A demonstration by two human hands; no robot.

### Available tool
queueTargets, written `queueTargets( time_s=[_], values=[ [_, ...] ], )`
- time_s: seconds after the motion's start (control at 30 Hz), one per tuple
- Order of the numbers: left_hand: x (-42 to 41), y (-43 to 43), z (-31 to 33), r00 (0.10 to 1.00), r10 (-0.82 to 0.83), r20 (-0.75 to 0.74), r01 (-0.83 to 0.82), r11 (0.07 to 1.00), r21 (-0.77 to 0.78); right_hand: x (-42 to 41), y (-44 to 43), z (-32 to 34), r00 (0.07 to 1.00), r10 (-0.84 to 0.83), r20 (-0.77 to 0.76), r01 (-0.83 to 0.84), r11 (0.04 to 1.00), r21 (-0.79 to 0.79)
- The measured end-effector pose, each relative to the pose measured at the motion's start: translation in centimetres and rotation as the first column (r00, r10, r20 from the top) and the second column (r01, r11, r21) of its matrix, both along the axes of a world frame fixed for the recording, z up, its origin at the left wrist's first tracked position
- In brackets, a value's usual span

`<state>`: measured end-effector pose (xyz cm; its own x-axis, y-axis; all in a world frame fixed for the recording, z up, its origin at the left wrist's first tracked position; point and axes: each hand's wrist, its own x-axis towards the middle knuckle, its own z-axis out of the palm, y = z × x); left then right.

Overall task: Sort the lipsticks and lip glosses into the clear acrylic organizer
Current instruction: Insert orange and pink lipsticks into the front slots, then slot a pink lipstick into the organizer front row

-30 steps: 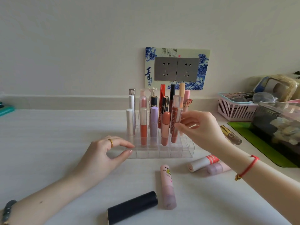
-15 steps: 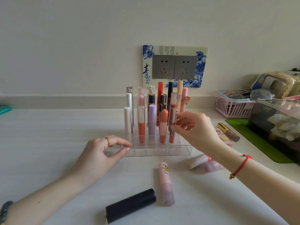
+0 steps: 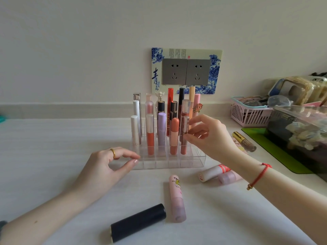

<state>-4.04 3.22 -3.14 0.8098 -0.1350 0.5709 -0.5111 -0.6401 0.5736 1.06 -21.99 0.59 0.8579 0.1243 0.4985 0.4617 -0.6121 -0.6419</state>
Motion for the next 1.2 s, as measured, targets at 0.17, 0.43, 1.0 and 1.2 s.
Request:
queueTargets(
  time_s=[0.17, 0.43, 1.0, 1.2],
  values=[
    [0.0, 0.0, 0.0, 1.0, 0.018, -0.008, -0.018, 1.0, -0.001, -0.3, -1.2, 1.4, 0.999, -0.009, 0.031, 0.008, 0.999, 0.036],
    [0.0, -0.1, -0.1, 0.999, 0.044, -0.029, -0.044, 0.999, -0.017, -2.4, -3.9, 4.6, 0.993, 0.059, 0.101, -0.055, 0.998, -0.035],
    [-0.1, -0.2, -0.1, 1.0, 0.004, 0.017, -0.005, 1.0, 0.03, -6.3, -4.6, -0.6, 0.985, 0.103, -0.135, -0.166, 0.759, -0.629],
    [0.1, 0.0, -0.1, 1.0, -0.007, 0.013, 0.007, 0.999, 0.031, -5.8, -4.9, -1.6, 0.988, 0.099, -0.121, -0.154, 0.752, -0.641]
  ],
)
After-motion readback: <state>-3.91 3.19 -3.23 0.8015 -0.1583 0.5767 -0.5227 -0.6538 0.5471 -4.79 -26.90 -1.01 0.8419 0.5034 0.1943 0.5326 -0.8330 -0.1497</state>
